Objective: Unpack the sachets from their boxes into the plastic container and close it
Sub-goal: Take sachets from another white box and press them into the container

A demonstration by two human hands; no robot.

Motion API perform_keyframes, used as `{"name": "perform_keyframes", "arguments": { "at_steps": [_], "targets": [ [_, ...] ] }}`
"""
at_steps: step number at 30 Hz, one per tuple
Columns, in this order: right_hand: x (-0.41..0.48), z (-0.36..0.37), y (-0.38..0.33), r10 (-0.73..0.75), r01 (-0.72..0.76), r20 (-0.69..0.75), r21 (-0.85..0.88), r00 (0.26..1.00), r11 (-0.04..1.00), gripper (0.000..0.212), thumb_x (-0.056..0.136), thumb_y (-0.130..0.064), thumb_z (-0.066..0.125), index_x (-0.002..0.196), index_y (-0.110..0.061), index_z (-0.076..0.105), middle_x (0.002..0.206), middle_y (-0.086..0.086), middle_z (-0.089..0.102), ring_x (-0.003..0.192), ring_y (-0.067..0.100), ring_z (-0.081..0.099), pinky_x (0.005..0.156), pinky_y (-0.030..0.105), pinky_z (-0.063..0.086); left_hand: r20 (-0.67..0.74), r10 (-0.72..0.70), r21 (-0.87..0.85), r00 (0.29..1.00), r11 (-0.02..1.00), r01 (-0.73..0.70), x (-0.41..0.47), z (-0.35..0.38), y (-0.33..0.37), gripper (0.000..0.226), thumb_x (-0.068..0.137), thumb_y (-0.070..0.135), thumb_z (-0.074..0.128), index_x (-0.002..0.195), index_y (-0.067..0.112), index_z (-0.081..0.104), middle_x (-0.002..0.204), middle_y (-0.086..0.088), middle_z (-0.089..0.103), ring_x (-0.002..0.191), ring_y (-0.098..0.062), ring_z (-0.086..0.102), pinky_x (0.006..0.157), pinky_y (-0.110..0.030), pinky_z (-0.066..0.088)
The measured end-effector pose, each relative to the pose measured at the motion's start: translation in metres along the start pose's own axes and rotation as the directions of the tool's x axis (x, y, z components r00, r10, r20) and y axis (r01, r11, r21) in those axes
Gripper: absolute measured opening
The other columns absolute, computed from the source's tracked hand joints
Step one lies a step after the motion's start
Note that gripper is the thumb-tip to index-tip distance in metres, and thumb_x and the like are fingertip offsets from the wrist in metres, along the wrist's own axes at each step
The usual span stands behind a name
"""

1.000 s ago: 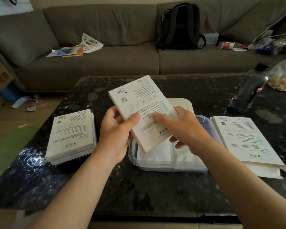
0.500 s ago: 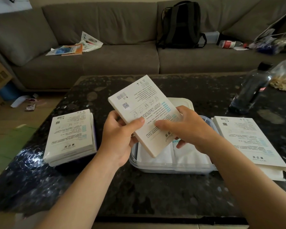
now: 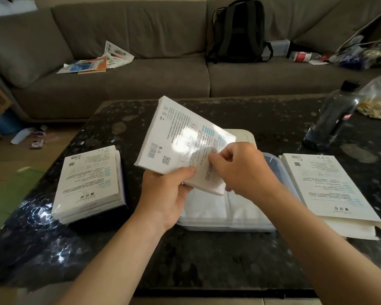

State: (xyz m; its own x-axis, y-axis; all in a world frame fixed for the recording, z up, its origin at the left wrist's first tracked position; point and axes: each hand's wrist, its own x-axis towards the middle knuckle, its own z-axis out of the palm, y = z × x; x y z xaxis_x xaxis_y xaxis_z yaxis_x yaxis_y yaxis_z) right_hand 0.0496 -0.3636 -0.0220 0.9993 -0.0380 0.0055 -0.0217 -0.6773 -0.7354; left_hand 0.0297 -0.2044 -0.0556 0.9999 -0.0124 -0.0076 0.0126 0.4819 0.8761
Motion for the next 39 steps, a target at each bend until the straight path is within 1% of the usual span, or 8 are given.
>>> {"name": "perform_keyframes", "arguments": {
  "at_steps": [4, 9, 14, 20, 25, 32, 37, 39],
  "targets": [
    [0.001, 0.001, -0.002, 0.033, -0.036, 0.056, 0.061, 0.998, 0.997, 0.023, 0.099, -0.032, 0.058, 0.090, -0.014, 0.070, 0.079, -0.014, 0.060, 0.054, 0.018, 0.071, 0.052, 0.029, 0.061, 0.018, 0.001, -0.025, 1.000, 1.000, -0.001, -0.001, 0.001, 0.001, 0.067, 0.081, 0.007, 0.072, 0.144, 0.028, 0.058, 0.135, -0.006, 0.070, 0.125, -0.030, 0.068, 0.090, -0.051, 0.062],
    [-0.001, 0.003, -0.003, 0.002, -0.005, 0.038, 0.066, 0.999, 0.998, 0.025, 0.099, -0.026, 0.056, 0.091, -0.007, 0.071, 0.085, -0.004, 0.068, 0.064, 0.022, 0.071, 0.059, 0.031, 0.063, 0.028, -0.004, -0.036, 1.000, 0.999, 0.005, -0.001, 0.000, 0.004, 0.066, 0.085, 0.013, 0.071, 0.147, 0.028, 0.055, 0.138, -0.009, 0.068, 0.127, -0.033, 0.067, 0.089, -0.053, 0.061],
    [-0.004, -0.009, -0.004, 0.003, -0.028, 0.077, 0.326, 0.997, 0.945, 0.029, 0.097, -0.012, 0.050, 0.075, -0.001, 0.064, 0.086, -0.003, 0.071, 0.053, 0.016, 0.066, 0.053, 0.022, 0.056, 0.029, -0.020, -0.118, 0.999, 0.993, 0.024, 0.002, -0.005, 0.009, 0.060, 0.091, 0.009, 0.071, 0.146, 0.027, 0.056, 0.138, -0.011, 0.068, 0.125, -0.033, 0.068, 0.087, -0.052, 0.062],
    [-0.005, -0.026, -0.005, 0.035, -0.158, 0.169, 0.797, 0.985, 0.583, 0.028, 0.097, -0.003, 0.043, 0.074, 0.002, 0.057, 0.068, 0.008, 0.070, 0.059, 0.027, 0.068, 0.053, 0.032, 0.054, -0.075, -0.084, -0.261, 0.994, 0.963, 0.061, 0.005, -0.010, 0.019, 0.046, 0.094, 0.010, 0.061, 0.137, 0.025, 0.061, 0.121, -0.008, 0.077, 0.112, -0.026, 0.075, 0.079, -0.044, 0.065],
    [-0.003, -0.025, 0.000, 0.096, -0.233, 0.212, 0.907, 0.972, 0.351, 0.032, 0.092, -0.003, 0.043, 0.064, -0.006, 0.059, 0.067, 0.013, 0.065, 0.063, 0.028, 0.070, 0.051, 0.031, 0.054, -0.120, -0.093, -0.296, 0.988, 0.954, 0.054, 0.007, -0.015, 0.024, 0.044, 0.097, 0.011, 0.059, 0.140, 0.023, 0.059, 0.124, -0.008, 0.077, 0.111, -0.027, 0.075, 0.074, -0.040, 0.065],
    [0.002, -0.020, 0.009, 0.174, -0.262, 0.213, 0.902, 0.962, 0.343, 0.026, 0.091, -0.009, 0.044, 0.067, -0.008, 0.055, 0.068, 0.011, 0.063, 0.061, 0.027, 0.067, 0.052, 0.030, 0.055, -0.141, -0.099, -0.308, 0.985, 0.950, 0.052, 0.007, -0.019, 0.028, 0.043, 0.098, 0.011, 0.059, 0.140, 0.021, 0.059, 0.122, -0.009, 0.077, 0.110, -0.027, 0.076, 0.076, -0.042, 0.066],
    [0.000, -0.018, 0.008, 0.325, -0.334, 0.219, 0.872, 0.920, 0.358, 0.046, 0.094, -0.050, 0.049, 0.067, -0.013, 0.051, 0.067, 0.008, 0.059, 0.052, 0.023, 0.062, 0.051, 0.031, 0.051, -0.135, -0.082, -0.306, 0.988, 0.951, 0.037, 0.008, -0.020, 0.029, 0.036, 0.101, 0.010, 0.057, 0.135, 0.023, 0.062, 0.123, -0.008, 0.077, 0.111, -0.027, 0.076, 0.091, -0.049, 0.063],
    [-0.001, -0.015, 0.003, 0.331, -0.339, 0.189, 0.804, 0.924, 0.488, 0.047, 0.090, -0.060, 0.057, 0.082, -0.014, 0.054, 0.075, 0.008, 0.061, 0.055, 0.024, 0.064, 0.052, 0.033, 0.053, -0.128, -0.073, -0.302, 0.989, 0.953, 0.031, 0.007, -0.019, 0.030, 0.037, 0.100, 0.010, 0.057, 0.135, 0.024, 0.062, 0.124, -0.008, 0.077, 0.113, -0.027, 0.075, 0.092, -0.048, 0.063]
  ]
}}
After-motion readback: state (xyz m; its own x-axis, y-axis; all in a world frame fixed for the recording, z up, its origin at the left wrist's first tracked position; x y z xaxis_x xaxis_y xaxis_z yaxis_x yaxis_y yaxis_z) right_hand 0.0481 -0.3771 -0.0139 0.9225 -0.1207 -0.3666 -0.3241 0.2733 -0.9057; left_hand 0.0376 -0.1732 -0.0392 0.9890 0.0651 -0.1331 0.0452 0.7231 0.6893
